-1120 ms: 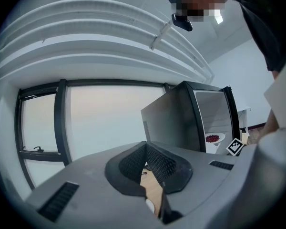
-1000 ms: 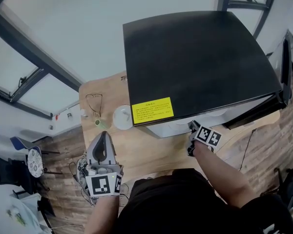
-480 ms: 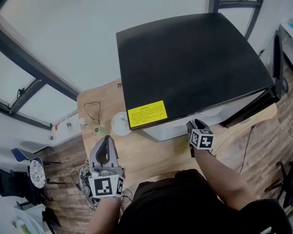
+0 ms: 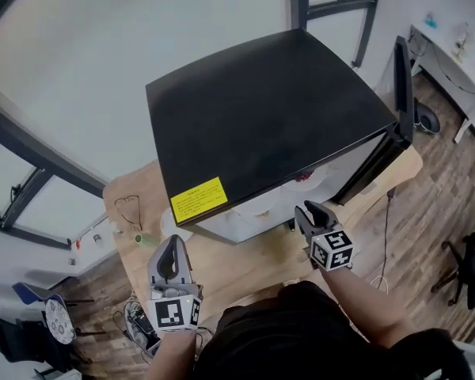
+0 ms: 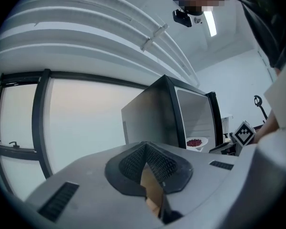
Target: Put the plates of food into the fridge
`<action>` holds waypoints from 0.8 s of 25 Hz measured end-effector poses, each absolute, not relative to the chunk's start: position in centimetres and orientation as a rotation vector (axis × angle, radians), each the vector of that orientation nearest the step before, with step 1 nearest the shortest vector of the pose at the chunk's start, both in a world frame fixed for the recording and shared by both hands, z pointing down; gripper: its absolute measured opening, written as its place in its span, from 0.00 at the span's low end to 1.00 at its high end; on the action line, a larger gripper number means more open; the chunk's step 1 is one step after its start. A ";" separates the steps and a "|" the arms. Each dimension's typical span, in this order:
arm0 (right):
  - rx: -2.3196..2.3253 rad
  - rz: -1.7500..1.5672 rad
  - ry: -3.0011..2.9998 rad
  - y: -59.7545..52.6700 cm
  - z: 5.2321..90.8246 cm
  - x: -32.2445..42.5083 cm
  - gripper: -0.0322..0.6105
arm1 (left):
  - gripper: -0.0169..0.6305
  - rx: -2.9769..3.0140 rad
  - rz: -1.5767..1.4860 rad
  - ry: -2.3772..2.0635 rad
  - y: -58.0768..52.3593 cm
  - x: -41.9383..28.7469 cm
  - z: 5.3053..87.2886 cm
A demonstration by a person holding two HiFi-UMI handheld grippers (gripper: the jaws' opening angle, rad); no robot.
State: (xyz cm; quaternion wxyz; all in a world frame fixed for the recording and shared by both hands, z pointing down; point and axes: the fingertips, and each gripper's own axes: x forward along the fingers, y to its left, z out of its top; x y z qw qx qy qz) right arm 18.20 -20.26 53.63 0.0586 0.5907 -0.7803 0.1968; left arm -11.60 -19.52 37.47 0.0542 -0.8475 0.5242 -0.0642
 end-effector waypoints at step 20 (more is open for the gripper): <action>1.726 0.445 -2.499 -15.6 48.3 19.3 0.08 | 0.03 -2.674 -0.184 1.568 -17.1 -8.5 40.0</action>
